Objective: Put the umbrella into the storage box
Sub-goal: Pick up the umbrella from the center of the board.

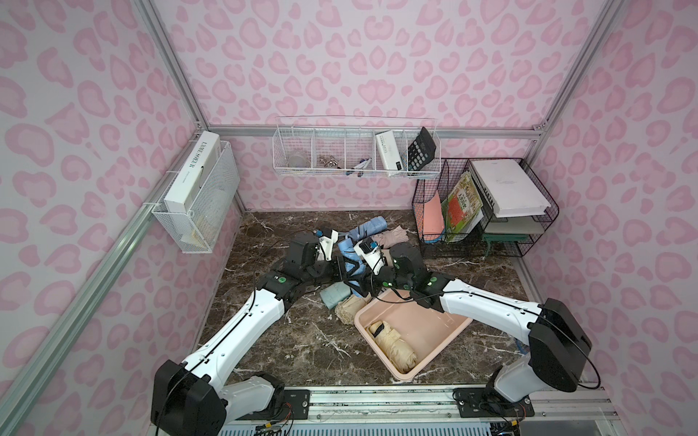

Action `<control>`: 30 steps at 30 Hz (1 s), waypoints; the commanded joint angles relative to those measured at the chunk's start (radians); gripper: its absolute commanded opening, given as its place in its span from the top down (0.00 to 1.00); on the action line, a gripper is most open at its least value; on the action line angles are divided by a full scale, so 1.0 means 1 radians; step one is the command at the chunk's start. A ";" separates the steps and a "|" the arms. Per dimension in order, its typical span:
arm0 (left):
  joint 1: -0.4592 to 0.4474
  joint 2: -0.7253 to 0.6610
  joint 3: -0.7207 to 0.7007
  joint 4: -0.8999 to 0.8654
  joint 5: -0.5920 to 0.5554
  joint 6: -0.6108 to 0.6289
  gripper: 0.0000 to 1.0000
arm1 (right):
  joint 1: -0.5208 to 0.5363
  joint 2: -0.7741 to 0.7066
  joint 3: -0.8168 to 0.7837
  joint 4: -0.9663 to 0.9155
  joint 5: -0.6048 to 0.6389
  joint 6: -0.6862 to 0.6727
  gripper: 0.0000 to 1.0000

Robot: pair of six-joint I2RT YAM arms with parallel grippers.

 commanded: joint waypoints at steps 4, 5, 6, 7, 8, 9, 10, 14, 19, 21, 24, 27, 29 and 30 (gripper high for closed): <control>-0.001 0.003 0.005 0.061 0.036 -0.014 1.00 | 0.004 0.001 -0.007 0.046 0.002 0.010 0.54; 0.000 0.004 0.007 0.060 0.038 -0.010 1.00 | 0.002 -0.001 -0.009 0.046 0.000 0.010 0.59; -0.001 0.004 0.009 0.059 0.038 -0.009 1.00 | 0.003 -0.003 -0.010 0.047 -0.002 0.010 0.65; 0.000 0.003 0.012 0.060 0.037 -0.009 0.93 | 0.003 -0.004 -0.011 0.045 -0.006 0.010 0.69; -0.001 0.002 0.014 0.057 0.033 -0.010 0.82 | 0.003 -0.008 -0.011 0.040 -0.008 0.010 0.74; -0.001 -0.002 0.015 0.056 0.028 -0.010 0.70 | 0.003 -0.011 -0.012 0.034 -0.012 0.010 0.78; -0.001 -0.005 0.016 0.056 0.023 -0.012 0.58 | 0.001 -0.014 -0.015 0.032 -0.015 0.011 0.79; 0.000 -0.033 0.015 0.046 -0.020 -0.012 0.24 | 0.003 -0.046 -0.028 0.009 -0.003 0.019 0.83; 0.000 -0.069 0.007 0.046 -0.056 -0.017 0.13 | 0.003 -0.104 -0.053 -0.054 0.027 0.025 0.86; -0.001 -0.087 0.003 0.046 -0.078 -0.026 0.12 | 0.003 -0.136 -0.073 -0.084 0.039 0.028 0.87; -0.001 -0.121 0.005 0.025 -0.140 -0.052 0.11 | 0.000 -0.194 -0.103 -0.145 0.067 0.036 0.89; 0.002 -0.153 0.016 -0.048 -0.234 -0.078 0.11 | 0.001 -0.270 -0.120 -0.250 0.103 0.049 0.90; 0.000 -0.168 0.016 -0.085 -0.285 -0.077 0.12 | 0.001 -0.323 -0.129 -0.333 0.133 0.059 0.90; 0.000 -0.174 0.014 -0.104 -0.311 -0.075 0.12 | 0.001 -0.349 -0.128 -0.385 0.150 0.066 0.90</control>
